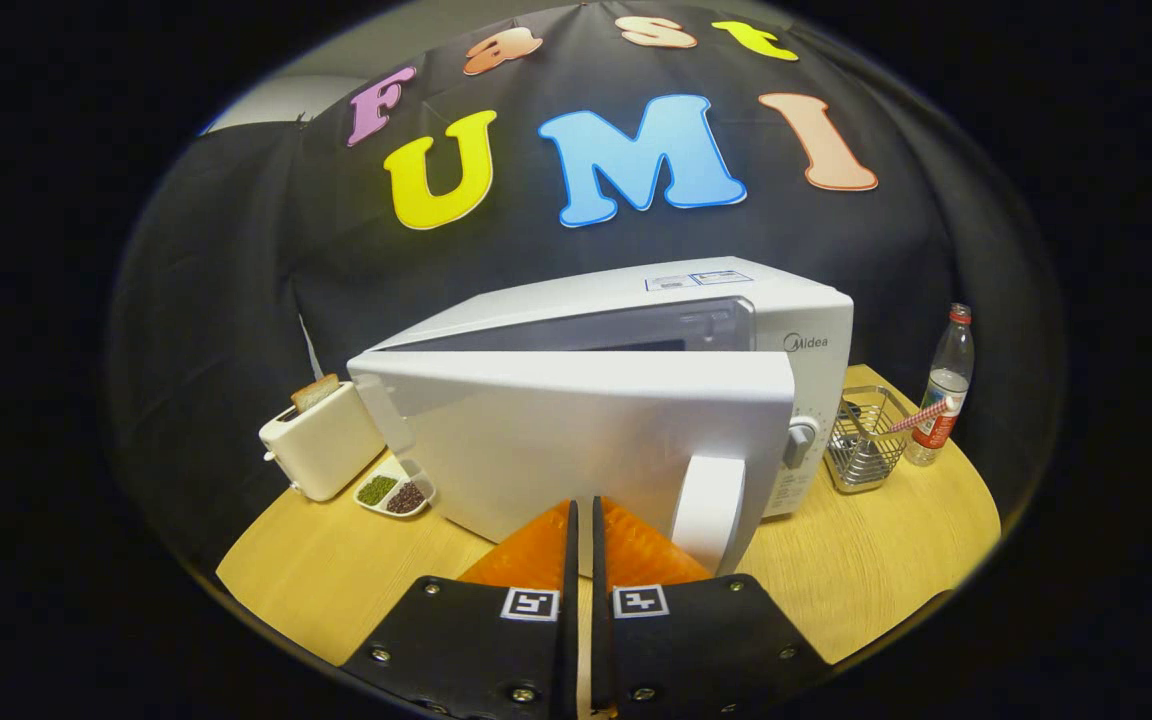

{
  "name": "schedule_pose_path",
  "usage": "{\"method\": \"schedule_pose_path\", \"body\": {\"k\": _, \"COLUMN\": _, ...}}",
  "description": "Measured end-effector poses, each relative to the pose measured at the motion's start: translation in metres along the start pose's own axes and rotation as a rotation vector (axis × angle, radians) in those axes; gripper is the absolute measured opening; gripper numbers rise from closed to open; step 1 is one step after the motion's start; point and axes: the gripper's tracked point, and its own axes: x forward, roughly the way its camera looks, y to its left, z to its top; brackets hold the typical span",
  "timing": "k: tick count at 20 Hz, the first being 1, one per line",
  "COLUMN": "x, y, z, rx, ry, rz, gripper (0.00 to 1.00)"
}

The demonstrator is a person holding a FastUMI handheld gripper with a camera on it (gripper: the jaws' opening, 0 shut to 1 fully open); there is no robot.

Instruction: Open the microwave, put the food inside, and close the microwave door.

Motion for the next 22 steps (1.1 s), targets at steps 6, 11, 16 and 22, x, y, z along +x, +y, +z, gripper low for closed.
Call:
{"method": "schedule_pose_path", "body": {"k": 6, "x": 0.021, "y": -0.019, "z": 0.011, "rx": 0.019, "ry": -0.018, "rz": -0.045, "gripper": 0.05}}
{"method": "schedule_pose_path", "body": {"k": 11, "x": 0.035, "y": -0.031, "z": 0.023, "rx": 0.000, "ry": -0.047, "rz": -0.085, "gripper": 0.05}}
{"method": "schedule_pose_path", "body": {"k": 16, "x": 0.047, "y": -0.037, "z": 0.032, "rx": 0.037, "ry": -0.059, "rz": -0.108, "gripper": 0.05}}
{"method": "schedule_pose_path", "body": {"k": 22, "x": 0.051, "y": -0.040, "z": 0.036, "rx": 0.040, "ry": -0.066, "rz": -0.148, "gripper": 0.04}}
